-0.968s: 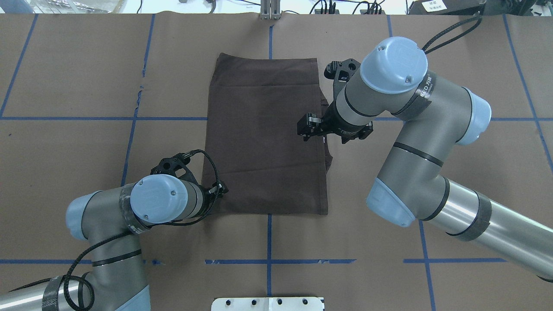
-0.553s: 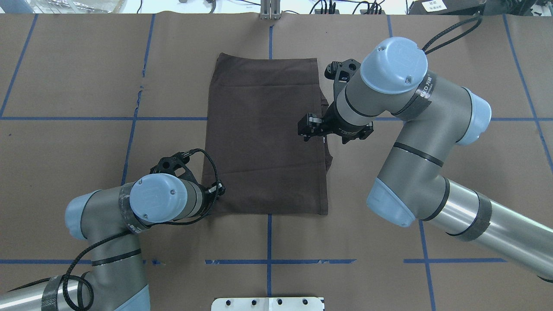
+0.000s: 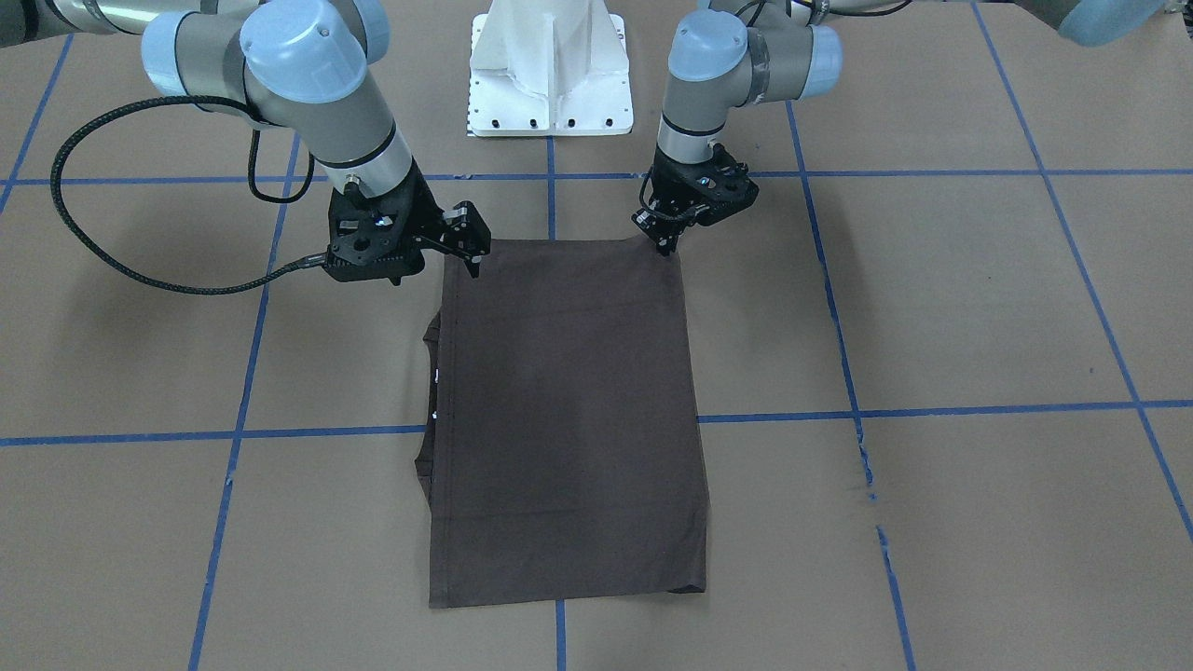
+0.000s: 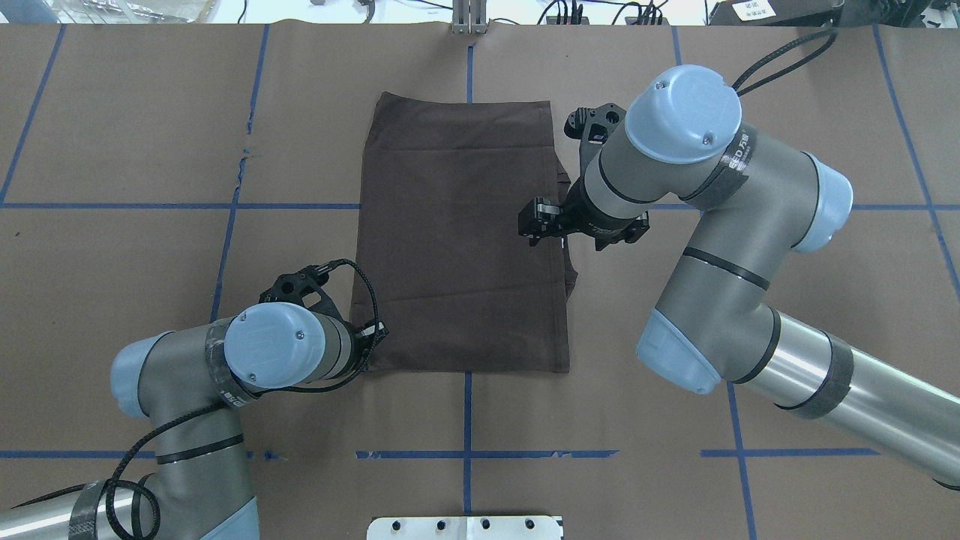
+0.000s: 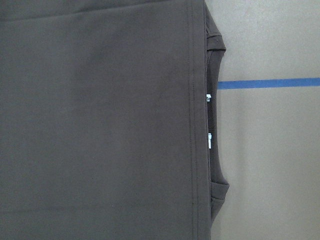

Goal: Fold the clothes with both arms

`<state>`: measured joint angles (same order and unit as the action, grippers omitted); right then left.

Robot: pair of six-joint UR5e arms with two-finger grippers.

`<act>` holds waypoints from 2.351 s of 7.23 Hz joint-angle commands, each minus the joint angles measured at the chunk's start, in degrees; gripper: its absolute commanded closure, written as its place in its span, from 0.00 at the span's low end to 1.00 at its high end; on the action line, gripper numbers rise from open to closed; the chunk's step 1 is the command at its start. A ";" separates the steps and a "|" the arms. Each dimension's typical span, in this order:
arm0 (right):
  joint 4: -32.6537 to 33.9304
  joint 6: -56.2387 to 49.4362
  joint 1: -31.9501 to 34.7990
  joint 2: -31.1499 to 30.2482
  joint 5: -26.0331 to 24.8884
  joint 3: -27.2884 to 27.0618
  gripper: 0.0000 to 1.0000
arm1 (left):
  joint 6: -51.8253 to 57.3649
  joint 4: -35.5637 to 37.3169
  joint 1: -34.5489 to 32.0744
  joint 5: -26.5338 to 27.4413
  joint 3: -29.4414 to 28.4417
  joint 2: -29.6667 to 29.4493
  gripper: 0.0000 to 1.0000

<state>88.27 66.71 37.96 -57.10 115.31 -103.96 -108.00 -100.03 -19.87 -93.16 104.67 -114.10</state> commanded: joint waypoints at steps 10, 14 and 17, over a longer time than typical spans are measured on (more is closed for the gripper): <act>0.06 0.00 0.01 -0.38 0.00 0.33 0.00 | 0.07 3.18 0.27 -0.09 -0.61 -0.60 0.55; 0.06 -0.09 0.10 -0.55 0.00 0.33 0.00 | 0.07 3.18 0.27 -0.09 0.09 -0.60 1.00; -0.38 0.35 -0.16 -1.61 0.00 0.16 0.00 | 1.04 4.31 0.27 -0.61 2.02 -0.60 1.00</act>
<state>87.95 66.75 37.88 -58.48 115.31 -103.70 -107.35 -96.50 -19.60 -93.54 105.68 -114.72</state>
